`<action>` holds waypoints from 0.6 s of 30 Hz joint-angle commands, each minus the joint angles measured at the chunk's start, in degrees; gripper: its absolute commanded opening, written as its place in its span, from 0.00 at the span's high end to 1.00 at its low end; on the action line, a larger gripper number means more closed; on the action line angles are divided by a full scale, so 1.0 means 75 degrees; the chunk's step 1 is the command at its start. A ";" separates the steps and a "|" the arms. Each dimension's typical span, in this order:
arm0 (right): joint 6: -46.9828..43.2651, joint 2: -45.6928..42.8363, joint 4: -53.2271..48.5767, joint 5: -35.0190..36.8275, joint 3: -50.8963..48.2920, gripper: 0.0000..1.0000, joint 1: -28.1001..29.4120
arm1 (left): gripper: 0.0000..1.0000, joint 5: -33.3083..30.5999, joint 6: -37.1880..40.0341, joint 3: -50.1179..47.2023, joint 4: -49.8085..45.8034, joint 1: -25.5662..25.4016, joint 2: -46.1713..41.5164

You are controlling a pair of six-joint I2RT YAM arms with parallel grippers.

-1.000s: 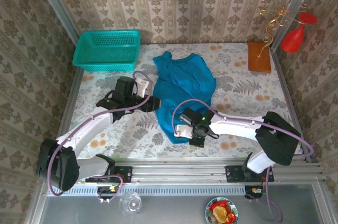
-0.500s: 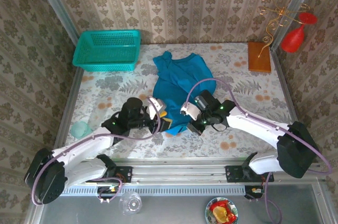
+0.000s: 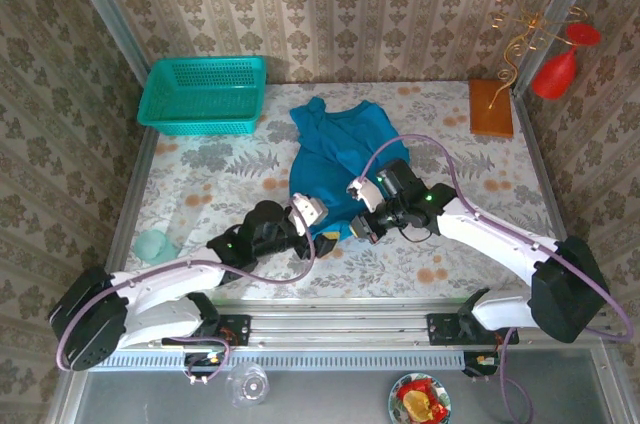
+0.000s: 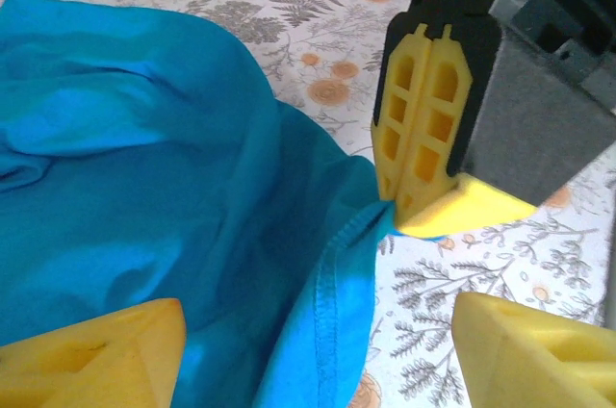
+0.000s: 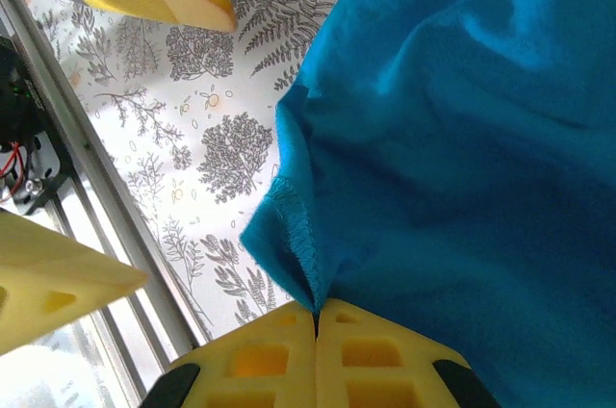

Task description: Fold the inside-out t-shirt

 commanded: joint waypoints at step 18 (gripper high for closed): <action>0.0380 -0.0776 -0.0204 -0.0329 0.0426 1.00 -0.0038 | 0.56 -0.3699 -0.0201 0.1025 -0.0259 -0.0570 0.1742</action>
